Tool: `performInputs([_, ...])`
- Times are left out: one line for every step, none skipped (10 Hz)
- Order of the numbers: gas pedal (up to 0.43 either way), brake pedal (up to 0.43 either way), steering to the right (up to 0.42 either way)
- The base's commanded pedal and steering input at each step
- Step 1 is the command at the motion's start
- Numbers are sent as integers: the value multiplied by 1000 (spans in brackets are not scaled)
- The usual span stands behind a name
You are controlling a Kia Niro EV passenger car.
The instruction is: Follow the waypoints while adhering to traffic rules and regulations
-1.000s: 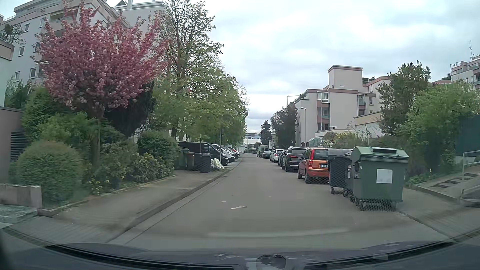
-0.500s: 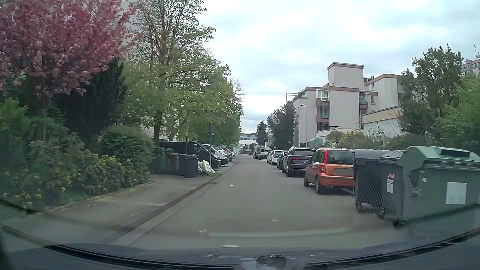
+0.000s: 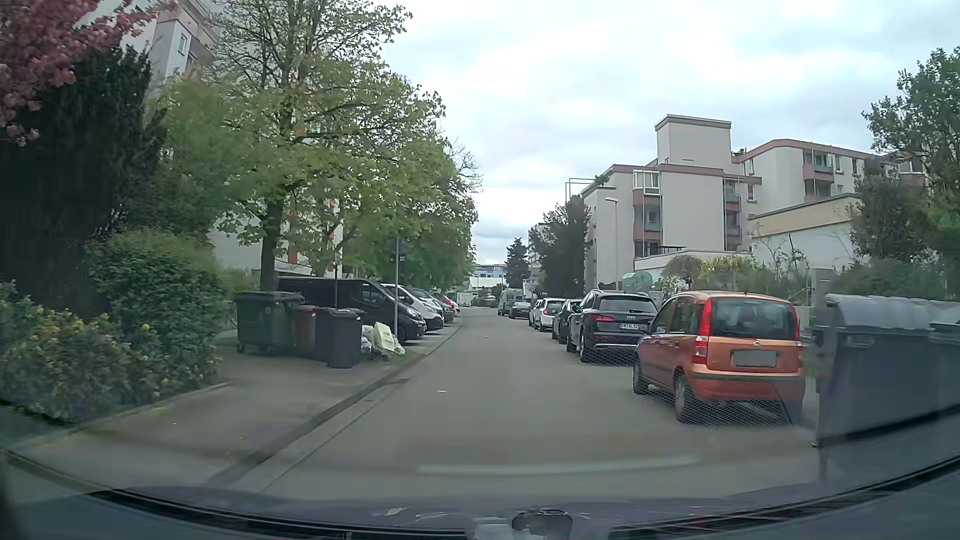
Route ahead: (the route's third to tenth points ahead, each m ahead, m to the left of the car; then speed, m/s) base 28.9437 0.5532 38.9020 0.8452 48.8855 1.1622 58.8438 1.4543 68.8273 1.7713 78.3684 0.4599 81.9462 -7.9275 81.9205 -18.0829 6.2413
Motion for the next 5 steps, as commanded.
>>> performInputs([79, 0, 15])
performInputs([67, 0, 15])
performInputs([67, 0, 12])
performInputs([67, 0, 8])
performInputs([67, 0, 4])
